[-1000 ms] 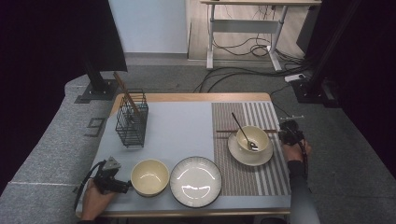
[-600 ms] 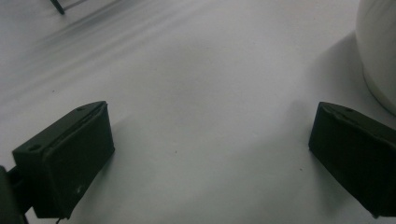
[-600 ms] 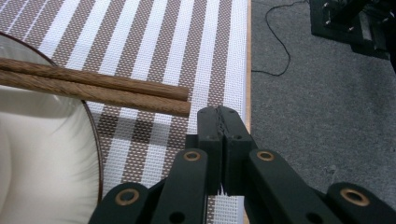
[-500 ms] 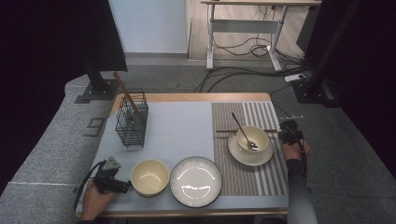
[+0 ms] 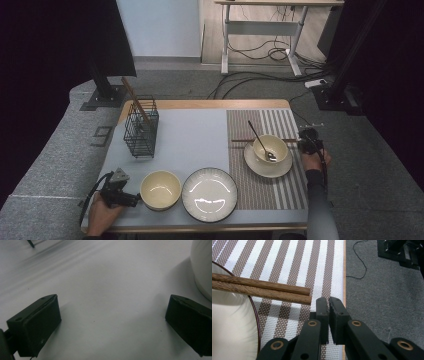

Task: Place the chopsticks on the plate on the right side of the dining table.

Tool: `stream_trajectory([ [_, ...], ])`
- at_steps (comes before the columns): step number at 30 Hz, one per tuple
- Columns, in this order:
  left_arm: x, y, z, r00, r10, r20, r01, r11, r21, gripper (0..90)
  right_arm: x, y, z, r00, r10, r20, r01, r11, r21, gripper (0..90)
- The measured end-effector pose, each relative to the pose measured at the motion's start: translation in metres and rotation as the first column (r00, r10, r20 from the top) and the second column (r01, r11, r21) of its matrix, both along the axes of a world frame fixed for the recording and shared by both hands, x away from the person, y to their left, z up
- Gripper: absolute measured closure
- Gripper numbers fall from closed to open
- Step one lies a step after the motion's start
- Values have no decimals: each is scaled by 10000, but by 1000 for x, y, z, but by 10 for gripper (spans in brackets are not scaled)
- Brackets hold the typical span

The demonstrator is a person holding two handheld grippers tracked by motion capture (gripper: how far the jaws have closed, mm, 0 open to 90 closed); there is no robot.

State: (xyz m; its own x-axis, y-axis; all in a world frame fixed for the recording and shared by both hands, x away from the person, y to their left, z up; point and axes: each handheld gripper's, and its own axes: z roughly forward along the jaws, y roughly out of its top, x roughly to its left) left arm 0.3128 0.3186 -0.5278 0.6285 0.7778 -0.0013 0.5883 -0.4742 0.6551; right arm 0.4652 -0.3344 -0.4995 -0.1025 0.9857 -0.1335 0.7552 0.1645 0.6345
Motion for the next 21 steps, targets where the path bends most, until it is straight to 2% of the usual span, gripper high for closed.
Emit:
stream_trajectory([
  [8,0,0,0,10000,1,-1,-1,10000,-3,0,0,2,0,10000,59,-4,-59,10000,-41,856],
  [12,0,0,0,10000,0,-2,0,10000,-1,0,0,2,0,9999,129,-11,-129,9998,116,850],
  [21,0,0,0,10000,0,0,0,10000,-1,0,0,2,1,9999,115,-13,-115,9999,19,840],
])
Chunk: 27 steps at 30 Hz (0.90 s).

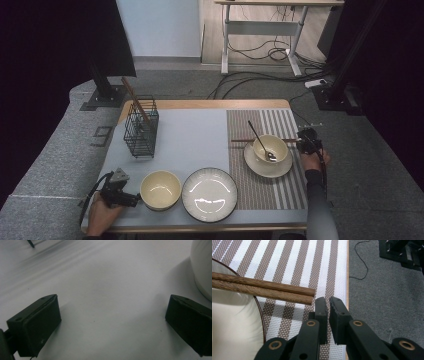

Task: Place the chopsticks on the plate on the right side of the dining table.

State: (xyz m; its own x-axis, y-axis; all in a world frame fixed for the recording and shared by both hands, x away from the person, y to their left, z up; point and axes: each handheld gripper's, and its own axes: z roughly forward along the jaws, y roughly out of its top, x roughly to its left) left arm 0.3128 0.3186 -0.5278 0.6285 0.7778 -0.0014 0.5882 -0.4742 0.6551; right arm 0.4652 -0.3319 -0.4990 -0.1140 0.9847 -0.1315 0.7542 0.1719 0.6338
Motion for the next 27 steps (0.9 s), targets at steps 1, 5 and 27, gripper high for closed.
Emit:
stream_trajectory([
  [1,0,0,0,10000,0,-2,0,10000,-1,0,0,-1,0,10000,-10,3,10,10000,-11,835],
  [5,0,0,0,10000,1,-2,-1,10000,0,0,-1,-2,2,10000,-3,57,3,10000,-31,812],
  [27,0,0,0,10000,1,2,-1,10000,-1,0,-21,3,18,9984,541,189,-539,9985,-71,561],
])
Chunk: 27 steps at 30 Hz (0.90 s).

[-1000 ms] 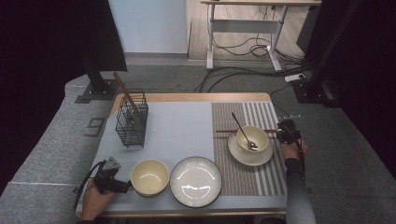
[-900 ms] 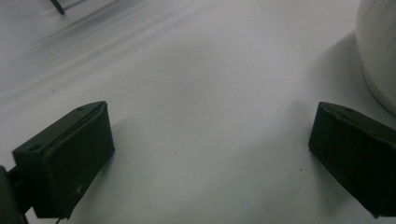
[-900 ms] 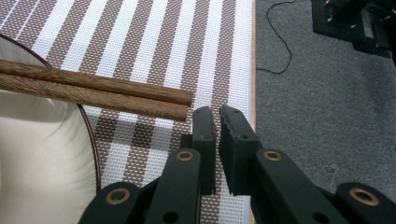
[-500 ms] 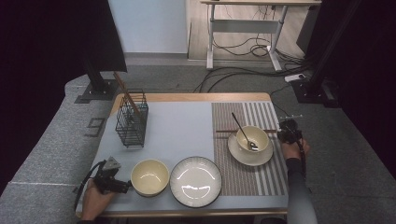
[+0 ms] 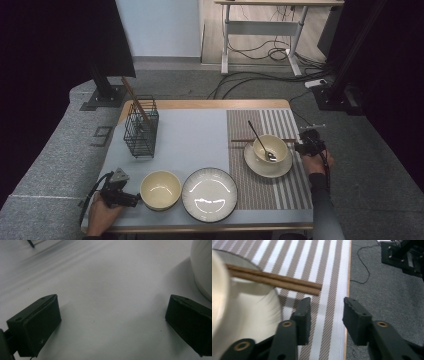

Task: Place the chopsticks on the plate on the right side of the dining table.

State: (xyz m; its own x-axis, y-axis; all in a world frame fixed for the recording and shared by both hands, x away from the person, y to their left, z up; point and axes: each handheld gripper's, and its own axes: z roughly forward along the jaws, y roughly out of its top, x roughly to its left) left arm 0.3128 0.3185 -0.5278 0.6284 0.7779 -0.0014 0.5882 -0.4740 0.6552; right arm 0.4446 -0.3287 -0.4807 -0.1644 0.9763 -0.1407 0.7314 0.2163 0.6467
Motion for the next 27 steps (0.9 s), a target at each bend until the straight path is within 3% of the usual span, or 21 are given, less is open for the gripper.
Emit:
stream_trajectory([
  [2,0,0,0,10000,-1,-1,1,10000,3,0,-5,1,3,9999,138,75,-136,9996,-234,518],
  [11,0,0,0,10000,1,-1,-1,10000,0,0,-29,4,17,9974,677,228,-678,9977,38,354],
  [14,0,0,0,10000,0,6,0,10000,3,0,-36,5,20,9964,830,141,-829,9965,-82,316],
  [27,0,0,0,10000,0,-3,0,10000,3,0,-74,15,44,9876,1468,550,-1460,9891,-185,227],
])
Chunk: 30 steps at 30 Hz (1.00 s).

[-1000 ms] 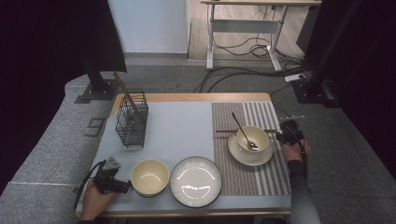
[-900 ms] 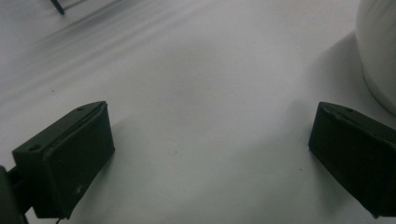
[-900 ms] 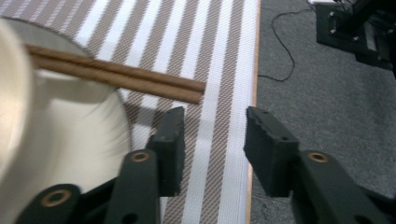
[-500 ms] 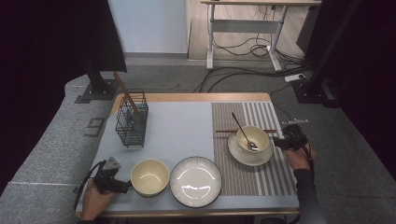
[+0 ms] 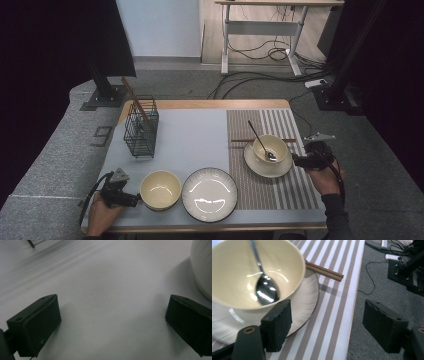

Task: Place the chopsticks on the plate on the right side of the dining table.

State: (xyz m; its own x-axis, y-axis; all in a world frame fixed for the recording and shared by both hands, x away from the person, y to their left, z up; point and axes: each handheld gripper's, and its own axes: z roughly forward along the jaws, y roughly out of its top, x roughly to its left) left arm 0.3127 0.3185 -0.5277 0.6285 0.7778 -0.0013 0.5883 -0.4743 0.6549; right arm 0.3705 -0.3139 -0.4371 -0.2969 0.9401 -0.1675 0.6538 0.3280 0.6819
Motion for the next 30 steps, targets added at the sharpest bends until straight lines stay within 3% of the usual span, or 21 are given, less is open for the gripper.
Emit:
stream_trajectory([
  [16,0,0,0,10000,-6,8,6,10000,10,0,-47,34,8,9901,1389,213,-1394,9900,219,133],
  [17,0,0,0,10000,-5,9,5,10000,9,0,-53,41,6,9858,1671,144,-1675,9854,314,122],
  [23,0,0,0,10000,-7,9,7,10000,11,0,-65,58,-10,9773,2115,90,-2117,9755,595,47],
  [27,0,0,0,10000,5,16,-5,10000,-1,0,-69,63,-23,9769,2135,-38,-2130,9756,532,8],
  [30,0,0,0,10000,4,18,-4,10000,-1,0,-72,67,-43,9777,2083,-281,-2050,9745,917,0],
])
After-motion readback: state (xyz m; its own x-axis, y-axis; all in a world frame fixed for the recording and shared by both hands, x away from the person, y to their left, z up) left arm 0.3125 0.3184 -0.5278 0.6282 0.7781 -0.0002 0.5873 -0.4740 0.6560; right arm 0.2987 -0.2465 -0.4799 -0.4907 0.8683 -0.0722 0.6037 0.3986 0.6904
